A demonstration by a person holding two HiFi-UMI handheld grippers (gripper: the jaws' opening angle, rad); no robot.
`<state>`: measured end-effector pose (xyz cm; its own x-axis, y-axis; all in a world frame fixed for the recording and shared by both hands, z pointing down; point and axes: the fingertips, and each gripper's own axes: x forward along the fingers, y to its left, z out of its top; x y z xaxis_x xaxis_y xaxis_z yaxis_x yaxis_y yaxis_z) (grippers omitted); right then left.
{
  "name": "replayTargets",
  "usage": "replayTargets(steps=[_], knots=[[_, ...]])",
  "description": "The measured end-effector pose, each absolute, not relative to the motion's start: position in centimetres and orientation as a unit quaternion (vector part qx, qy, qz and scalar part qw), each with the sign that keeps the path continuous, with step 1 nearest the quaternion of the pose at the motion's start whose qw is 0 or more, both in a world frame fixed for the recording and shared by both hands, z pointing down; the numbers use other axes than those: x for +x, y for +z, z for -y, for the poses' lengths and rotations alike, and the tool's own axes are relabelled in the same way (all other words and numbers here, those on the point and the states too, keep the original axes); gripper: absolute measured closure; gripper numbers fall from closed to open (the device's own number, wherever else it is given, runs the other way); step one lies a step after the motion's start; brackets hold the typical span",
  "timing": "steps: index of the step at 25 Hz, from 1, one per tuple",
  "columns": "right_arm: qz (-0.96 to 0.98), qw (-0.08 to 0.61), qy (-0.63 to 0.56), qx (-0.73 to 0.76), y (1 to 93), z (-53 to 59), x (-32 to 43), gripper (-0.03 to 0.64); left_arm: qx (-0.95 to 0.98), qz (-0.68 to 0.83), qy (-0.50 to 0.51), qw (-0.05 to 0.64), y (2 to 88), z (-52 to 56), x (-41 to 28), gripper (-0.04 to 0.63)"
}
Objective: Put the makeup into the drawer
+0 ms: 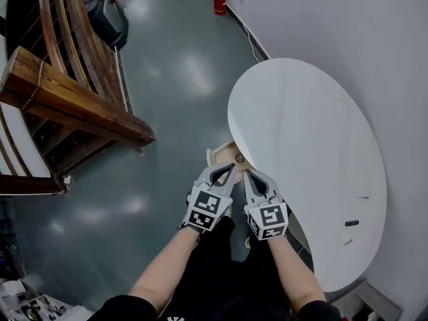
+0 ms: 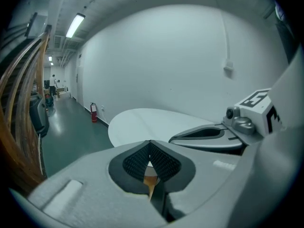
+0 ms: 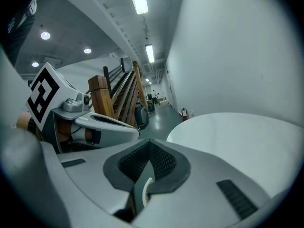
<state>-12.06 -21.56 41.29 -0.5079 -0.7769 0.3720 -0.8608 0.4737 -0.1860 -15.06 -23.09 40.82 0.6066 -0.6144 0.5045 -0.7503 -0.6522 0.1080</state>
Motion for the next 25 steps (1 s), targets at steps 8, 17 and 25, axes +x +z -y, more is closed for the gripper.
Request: replayTargets(steps=[8, 17, 25], knots=[[0.858, 0.097, 0.151, 0.481, 34.3, 21.4, -12.6, 0.603, 0.896, 0.387, 0.180, 0.126, 33.3, 22.5, -14.8, 0.584], [0.861, 0.073, 0.106, 0.493, 25.8, 21.3, -12.0, 0.603, 0.911, 0.382, 0.131, 0.088, 24.4, 21.4, -14.7, 0.584], [0.863, 0.052, 0.068, 0.497, 20.6, 19.9, -11.2, 0.603, 0.921, 0.374, 0.093, 0.061, 19.4, 20.2, -13.4, 0.586]])
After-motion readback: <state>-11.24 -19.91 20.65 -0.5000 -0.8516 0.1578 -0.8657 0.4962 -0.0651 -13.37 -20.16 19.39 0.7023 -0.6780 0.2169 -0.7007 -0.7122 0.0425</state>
